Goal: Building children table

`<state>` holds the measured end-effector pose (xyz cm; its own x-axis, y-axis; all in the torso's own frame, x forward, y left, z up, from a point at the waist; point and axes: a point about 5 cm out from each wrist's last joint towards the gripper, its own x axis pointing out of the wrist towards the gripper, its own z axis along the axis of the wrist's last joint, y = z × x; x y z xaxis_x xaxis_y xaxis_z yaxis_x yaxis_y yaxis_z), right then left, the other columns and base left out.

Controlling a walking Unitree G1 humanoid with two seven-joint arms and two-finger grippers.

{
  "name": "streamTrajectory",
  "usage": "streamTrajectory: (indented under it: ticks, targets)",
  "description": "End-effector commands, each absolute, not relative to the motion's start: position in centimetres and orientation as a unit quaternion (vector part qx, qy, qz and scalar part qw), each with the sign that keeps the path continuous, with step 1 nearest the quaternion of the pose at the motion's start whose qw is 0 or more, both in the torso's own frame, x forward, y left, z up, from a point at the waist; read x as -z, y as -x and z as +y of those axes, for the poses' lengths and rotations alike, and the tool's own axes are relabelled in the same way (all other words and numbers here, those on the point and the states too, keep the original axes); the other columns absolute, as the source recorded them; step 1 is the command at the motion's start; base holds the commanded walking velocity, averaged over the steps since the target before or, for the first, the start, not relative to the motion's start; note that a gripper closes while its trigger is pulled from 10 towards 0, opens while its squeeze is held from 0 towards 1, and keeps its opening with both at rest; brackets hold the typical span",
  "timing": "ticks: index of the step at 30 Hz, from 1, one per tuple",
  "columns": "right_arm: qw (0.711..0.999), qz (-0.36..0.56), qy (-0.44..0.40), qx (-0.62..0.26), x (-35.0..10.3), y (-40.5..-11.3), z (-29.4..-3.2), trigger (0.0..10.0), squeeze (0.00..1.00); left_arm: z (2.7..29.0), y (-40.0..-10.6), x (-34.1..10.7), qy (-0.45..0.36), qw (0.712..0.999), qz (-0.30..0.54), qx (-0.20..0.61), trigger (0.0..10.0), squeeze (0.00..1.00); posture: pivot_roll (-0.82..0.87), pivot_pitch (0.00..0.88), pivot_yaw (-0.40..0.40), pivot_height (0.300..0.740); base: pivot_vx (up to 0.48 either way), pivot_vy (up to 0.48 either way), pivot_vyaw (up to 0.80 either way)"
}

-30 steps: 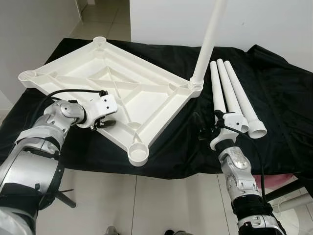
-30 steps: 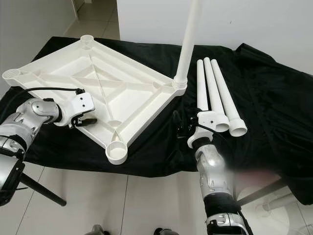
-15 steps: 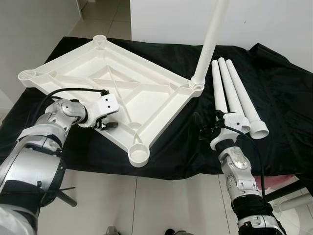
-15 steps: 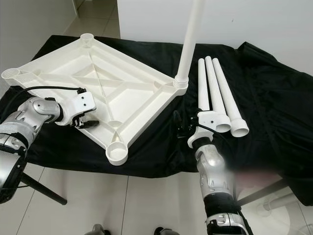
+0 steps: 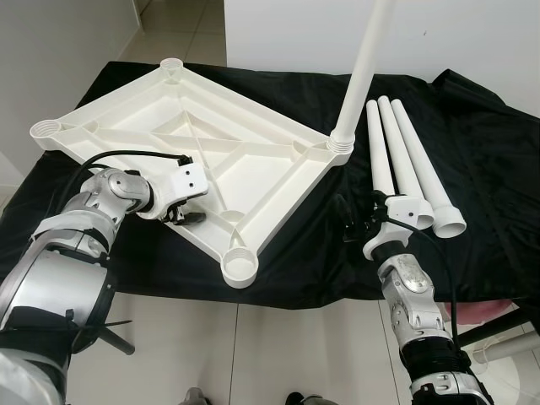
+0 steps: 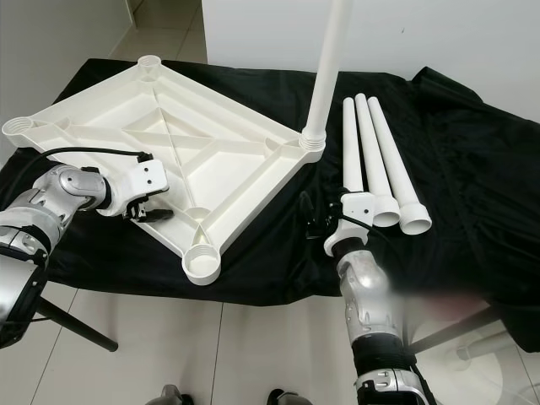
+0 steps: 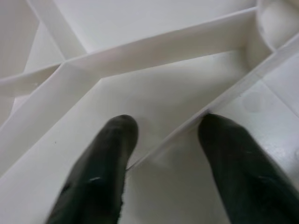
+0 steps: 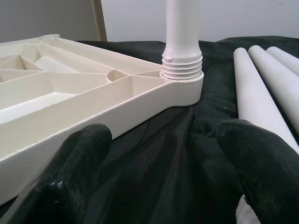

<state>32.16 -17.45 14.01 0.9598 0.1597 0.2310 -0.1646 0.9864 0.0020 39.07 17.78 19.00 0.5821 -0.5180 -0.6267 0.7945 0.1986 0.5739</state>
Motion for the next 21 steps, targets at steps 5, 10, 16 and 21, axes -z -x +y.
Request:
streamTrajectory:
  ticks: [5, 10, 16, 21]
  targets:
    - [0.991, -0.105, -0.01, -0.078, -13.5, -31.8, -17.5, 10.0, 0.0, 17.3, -38.4, -17.3, -0.446, 0.734, 0.19, 0.475, 0.0, 0.0, -0.01, 0.133, 0.009, 0.74, 0.0, 0.0, 0.0]
    - [0.992, -0.104, -0.009, -0.075, -13.3, -31.6, -17.6, 10.0, 0.0, 17.3, -38.2, -16.9, -0.443, 0.727, 0.197, 0.486, 0.0, 0.0, -0.01, 0.135, 0.011, 0.74, 0.0, 0.0, 0.0]
    - [0.992, -0.103, -0.008, -0.075, -13.3, -31.6, -17.7, 10.0, 0.0, 17.3, -37.9, -16.5, -0.439, 0.722, 0.203, 0.495, 0.0, 0.0, -0.01, 0.136, 0.011, 0.74, 0.0, 0.0, 0.0]
    - [0.992, -0.103, -0.009, -0.076, -13.3, -31.6, -17.6, 10.0, 0.0, 17.4, -37.6, -16.0, -0.432, 0.717, 0.212, 0.505, 0.0, 0.0, -0.01, 0.137, 0.011, 0.74, 0.0, 0.0, 0.0]
